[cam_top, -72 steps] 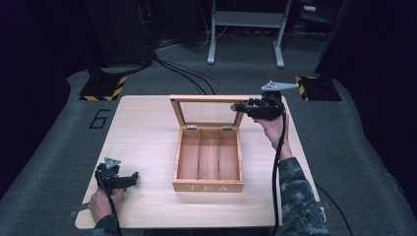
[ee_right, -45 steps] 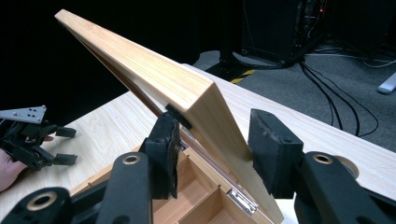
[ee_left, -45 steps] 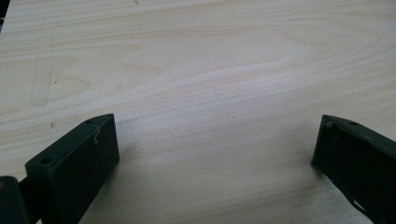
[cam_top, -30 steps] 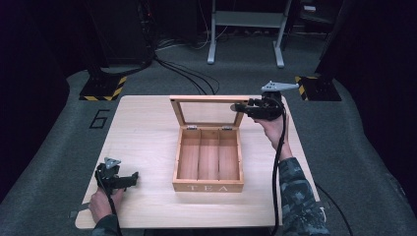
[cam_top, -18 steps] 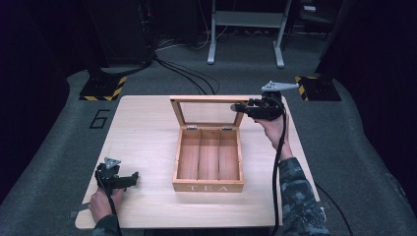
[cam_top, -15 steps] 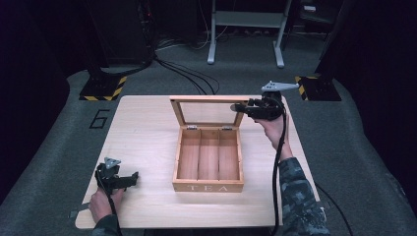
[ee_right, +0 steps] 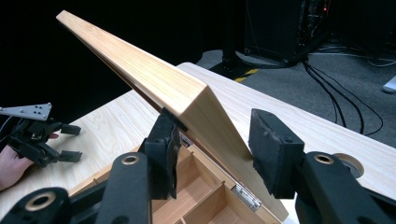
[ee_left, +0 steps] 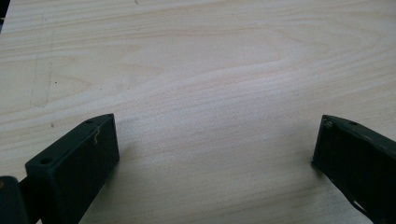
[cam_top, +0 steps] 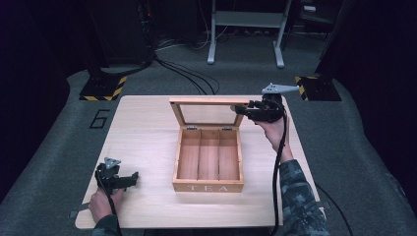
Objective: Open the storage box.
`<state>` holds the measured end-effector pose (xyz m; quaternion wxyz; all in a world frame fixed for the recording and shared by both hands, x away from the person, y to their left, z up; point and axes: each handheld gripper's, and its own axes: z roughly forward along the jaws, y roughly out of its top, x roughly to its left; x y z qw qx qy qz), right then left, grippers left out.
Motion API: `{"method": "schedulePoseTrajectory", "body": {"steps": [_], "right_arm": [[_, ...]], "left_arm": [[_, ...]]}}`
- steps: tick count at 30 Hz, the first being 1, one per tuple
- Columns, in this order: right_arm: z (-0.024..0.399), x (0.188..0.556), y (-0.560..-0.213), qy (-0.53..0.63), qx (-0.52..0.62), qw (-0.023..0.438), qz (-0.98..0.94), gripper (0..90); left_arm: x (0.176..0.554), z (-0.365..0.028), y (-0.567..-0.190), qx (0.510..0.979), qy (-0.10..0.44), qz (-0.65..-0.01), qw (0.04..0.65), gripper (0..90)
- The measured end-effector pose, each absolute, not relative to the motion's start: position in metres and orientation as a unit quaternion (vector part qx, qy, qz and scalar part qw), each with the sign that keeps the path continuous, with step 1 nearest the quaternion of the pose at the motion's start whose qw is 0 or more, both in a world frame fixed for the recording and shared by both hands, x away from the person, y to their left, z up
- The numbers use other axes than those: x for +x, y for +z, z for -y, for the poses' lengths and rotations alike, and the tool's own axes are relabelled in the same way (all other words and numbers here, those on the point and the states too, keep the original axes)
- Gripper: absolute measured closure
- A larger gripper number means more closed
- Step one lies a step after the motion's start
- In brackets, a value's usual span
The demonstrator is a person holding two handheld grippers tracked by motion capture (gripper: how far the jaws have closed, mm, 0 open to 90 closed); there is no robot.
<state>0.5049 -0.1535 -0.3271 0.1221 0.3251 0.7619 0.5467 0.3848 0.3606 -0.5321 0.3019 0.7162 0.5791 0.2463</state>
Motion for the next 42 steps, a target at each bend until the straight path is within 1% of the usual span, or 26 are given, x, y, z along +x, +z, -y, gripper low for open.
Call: {"method": "schedulePoseTrajectory", "body": {"steps": [15, 21, 25, 28, 32, 35, 36, 37, 42], "right_arm": [[0.153, 0.482, -0.336, 0.544, 0.316, 0.131, -0.767, 49.7], [0.151, 0.469, -0.343, 0.536, 0.312, 0.145, -0.771, 48.0], [0.147, 0.456, -0.350, 0.523, 0.304, 0.171, -0.778, 47.2], [0.146, 0.449, -0.353, 0.516, 0.303, 0.178, -0.781, 45.8], [0.146, 0.443, -0.358, 0.509, 0.307, 0.181, -0.784, 42.3], [0.147, 0.440, -0.364, 0.511, 0.312, 0.173, -0.782, 38.0], [0.147, 0.440, -0.364, 0.511, 0.312, 0.173, -0.782, 38.0], [0.148, 0.437, -0.368, 0.513, 0.319, 0.167, -0.779, 35.5], [0.148, 0.432, -0.377, 0.513, 0.326, 0.159, -0.778, 30.8]], "left_arm": [[0.385, -0.360, -0.532, 0.713, 0.247, -0.581, 0.304, 0.1], [0.385, -0.360, -0.532, 0.713, 0.247, -0.581, 0.304, 0.1], [0.385, -0.360, -0.532, 0.713, 0.247, -0.581, 0.304, 0.1], [0.385, -0.360, -0.532, 0.713, 0.247, -0.582, 0.304, 0.1], [0.385, -0.360, -0.532, 0.713, 0.247, -0.581, 0.304, 0.1], [0.385, -0.360, -0.532, 0.713, 0.247, -0.581, 0.304, 0.1], [0.385, -0.360, -0.532, 0.713, 0.247, -0.581, 0.304, 0.1], [0.385, -0.360, -0.532, 0.713, 0.247, -0.581, 0.304, 0.1], [0.385, -0.360, -0.532, 0.713, 0.247, -0.581, 0.304, 0.1]]}}
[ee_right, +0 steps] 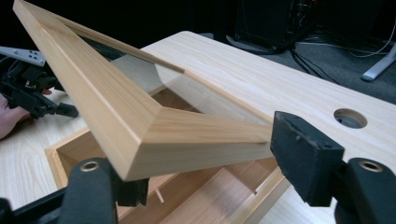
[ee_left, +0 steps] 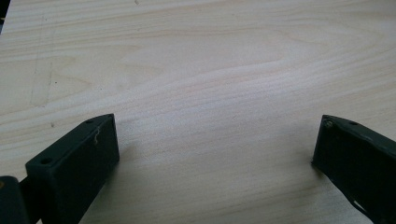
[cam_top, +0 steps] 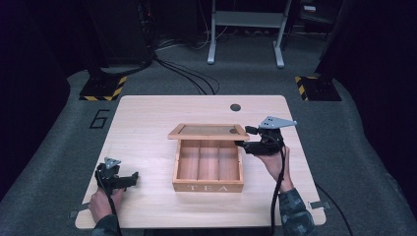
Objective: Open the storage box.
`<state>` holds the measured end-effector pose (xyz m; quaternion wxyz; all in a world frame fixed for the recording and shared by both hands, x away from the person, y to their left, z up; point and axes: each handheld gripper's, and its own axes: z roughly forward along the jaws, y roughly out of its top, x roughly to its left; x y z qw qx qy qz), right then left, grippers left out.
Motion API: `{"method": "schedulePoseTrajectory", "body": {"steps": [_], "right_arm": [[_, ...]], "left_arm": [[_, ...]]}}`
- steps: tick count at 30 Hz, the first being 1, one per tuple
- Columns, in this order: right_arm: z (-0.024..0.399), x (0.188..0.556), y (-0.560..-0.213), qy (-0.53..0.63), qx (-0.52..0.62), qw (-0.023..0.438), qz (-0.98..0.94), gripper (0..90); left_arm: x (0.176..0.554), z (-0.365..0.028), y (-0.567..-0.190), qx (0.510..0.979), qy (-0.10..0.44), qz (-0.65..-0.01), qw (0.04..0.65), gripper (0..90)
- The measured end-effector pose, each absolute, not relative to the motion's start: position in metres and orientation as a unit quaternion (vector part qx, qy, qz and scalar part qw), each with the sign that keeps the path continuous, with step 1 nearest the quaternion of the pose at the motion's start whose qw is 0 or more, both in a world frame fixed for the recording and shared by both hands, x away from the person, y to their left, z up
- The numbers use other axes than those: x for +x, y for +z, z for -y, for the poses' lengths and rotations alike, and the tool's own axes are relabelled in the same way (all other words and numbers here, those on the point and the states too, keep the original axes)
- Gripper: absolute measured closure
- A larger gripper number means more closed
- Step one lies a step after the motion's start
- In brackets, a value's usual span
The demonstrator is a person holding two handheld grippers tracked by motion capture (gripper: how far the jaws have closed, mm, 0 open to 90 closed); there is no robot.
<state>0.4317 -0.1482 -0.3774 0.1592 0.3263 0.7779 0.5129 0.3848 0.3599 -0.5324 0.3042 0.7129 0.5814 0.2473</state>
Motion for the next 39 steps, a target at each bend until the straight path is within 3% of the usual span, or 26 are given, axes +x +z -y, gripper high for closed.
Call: {"method": "schedulePoseTrajectory", "body": {"steps": [17, 39], "right_arm": [[0.150, 0.413, -0.409, 0.504, 0.347, 0.129, -0.780, 19.4], [0.149, 0.387, -0.464, 0.484, 0.355, 0.108, -0.792, 15.4]], "left_arm": [[0.385, -0.360, -0.532, 0.713, 0.247, -0.581, 0.304, 0.1], [0.385, -0.360, -0.533, 0.712, 0.248, -0.581, 0.305, 0.1]]}}
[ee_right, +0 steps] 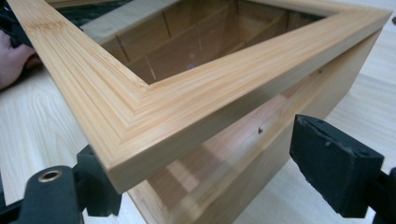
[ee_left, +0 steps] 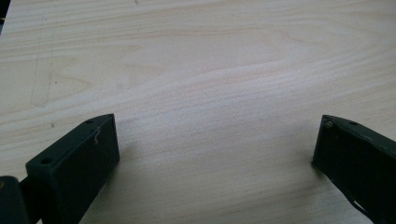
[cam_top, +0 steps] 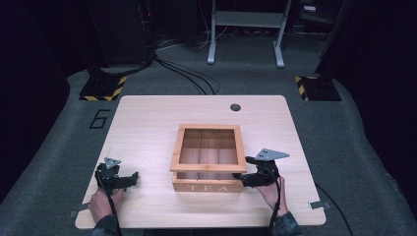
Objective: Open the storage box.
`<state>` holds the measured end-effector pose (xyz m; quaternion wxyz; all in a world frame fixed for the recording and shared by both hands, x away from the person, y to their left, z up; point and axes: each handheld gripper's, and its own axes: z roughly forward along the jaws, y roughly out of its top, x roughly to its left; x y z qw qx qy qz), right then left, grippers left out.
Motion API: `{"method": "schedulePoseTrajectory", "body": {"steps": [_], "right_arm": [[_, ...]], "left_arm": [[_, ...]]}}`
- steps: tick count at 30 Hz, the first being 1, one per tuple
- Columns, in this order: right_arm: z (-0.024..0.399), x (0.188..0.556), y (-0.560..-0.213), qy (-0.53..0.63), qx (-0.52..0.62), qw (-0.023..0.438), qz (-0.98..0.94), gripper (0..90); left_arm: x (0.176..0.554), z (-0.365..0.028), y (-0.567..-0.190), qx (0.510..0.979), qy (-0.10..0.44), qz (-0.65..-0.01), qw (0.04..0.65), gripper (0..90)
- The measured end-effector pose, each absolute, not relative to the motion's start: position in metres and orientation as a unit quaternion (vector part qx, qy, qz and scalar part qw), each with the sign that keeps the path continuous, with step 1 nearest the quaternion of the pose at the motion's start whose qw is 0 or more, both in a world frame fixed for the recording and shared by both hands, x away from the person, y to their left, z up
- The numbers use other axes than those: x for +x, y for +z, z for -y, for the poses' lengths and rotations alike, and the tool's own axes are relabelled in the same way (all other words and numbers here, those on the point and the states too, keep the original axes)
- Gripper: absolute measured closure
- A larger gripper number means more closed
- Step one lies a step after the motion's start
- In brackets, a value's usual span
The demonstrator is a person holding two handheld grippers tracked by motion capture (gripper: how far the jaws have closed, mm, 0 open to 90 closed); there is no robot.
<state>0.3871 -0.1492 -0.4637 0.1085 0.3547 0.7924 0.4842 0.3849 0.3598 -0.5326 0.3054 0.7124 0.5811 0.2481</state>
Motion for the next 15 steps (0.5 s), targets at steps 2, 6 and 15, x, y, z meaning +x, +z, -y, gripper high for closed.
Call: {"method": "schedulePoseTrajectory", "body": {"steps": [2, 6, 15], "right_arm": [[0.149, 0.386, -0.467, 0.483, 0.355, 0.106, -0.793, 15.7], [0.149, 0.384, -0.473, 0.482, 0.356, 0.096, -0.795, 15.2], [0.149, 0.378, -0.481, 0.482, 0.354, 0.088, -0.796, 14.9]], "left_arm": [[0.385, -0.360, -0.533, 0.713, 0.248, -0.581, 0.305, 0.1], [0.385, -0.360, -0.532, 0.713, 0.248, -0.581, 0.304, 0.1], [0.385, -0.360, -0.532, 0.713, 0.248, -0.581, 0.304, 0.1]]}}
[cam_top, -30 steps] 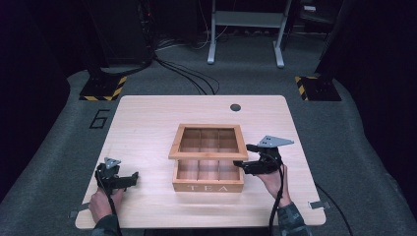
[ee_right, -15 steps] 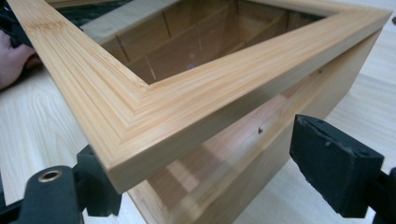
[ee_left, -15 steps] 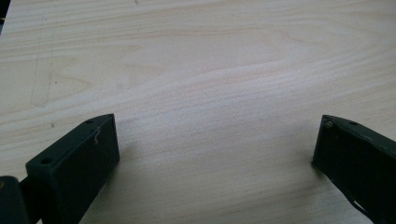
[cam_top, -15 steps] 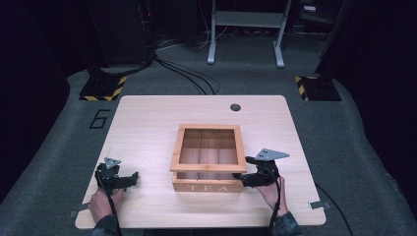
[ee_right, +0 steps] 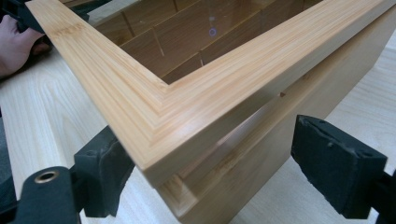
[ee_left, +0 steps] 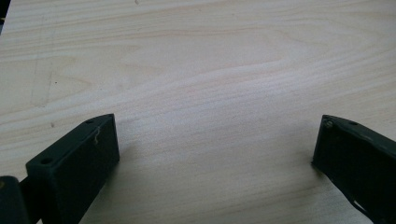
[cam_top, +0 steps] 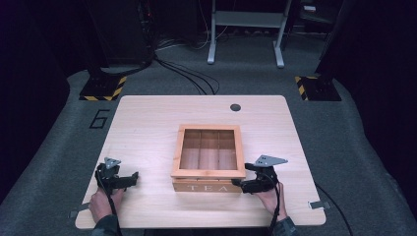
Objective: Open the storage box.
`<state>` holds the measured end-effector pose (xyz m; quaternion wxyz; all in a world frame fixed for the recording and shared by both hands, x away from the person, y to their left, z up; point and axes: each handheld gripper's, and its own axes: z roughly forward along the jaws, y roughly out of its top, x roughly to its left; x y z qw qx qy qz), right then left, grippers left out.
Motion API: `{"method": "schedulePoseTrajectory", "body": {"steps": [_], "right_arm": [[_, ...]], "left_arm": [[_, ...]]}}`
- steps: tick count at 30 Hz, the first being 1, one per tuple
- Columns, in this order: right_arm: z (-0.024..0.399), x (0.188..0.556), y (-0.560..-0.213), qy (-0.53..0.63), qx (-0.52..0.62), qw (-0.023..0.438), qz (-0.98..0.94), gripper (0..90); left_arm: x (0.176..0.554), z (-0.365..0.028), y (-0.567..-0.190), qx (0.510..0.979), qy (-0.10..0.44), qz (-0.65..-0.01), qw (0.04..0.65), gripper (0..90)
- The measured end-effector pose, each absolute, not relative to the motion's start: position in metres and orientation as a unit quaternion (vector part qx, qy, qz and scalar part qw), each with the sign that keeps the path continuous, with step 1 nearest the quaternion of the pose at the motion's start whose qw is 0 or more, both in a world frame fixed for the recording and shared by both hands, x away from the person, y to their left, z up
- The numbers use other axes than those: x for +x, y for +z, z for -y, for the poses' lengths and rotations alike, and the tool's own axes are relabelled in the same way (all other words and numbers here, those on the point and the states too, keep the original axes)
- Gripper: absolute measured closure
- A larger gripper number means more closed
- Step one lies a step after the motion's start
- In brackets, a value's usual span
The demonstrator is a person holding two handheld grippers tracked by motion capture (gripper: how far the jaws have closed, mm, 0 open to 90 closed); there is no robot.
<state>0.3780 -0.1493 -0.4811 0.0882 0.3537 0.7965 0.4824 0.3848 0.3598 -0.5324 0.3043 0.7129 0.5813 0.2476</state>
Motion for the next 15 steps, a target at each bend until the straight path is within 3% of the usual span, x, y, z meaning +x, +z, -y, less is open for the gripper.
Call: {"method": "schedulePoseTrajectory", "body": {"steps": [15], "right_arm": [[0.154, 0.368, -0.492, 0.471, 0.350, 0.071, -0.806, 16.0]], "left_arm": [[0.385, -0.360, -0.532, 0.713, 0.248, -0.581, 0.304, 0.1]]}}
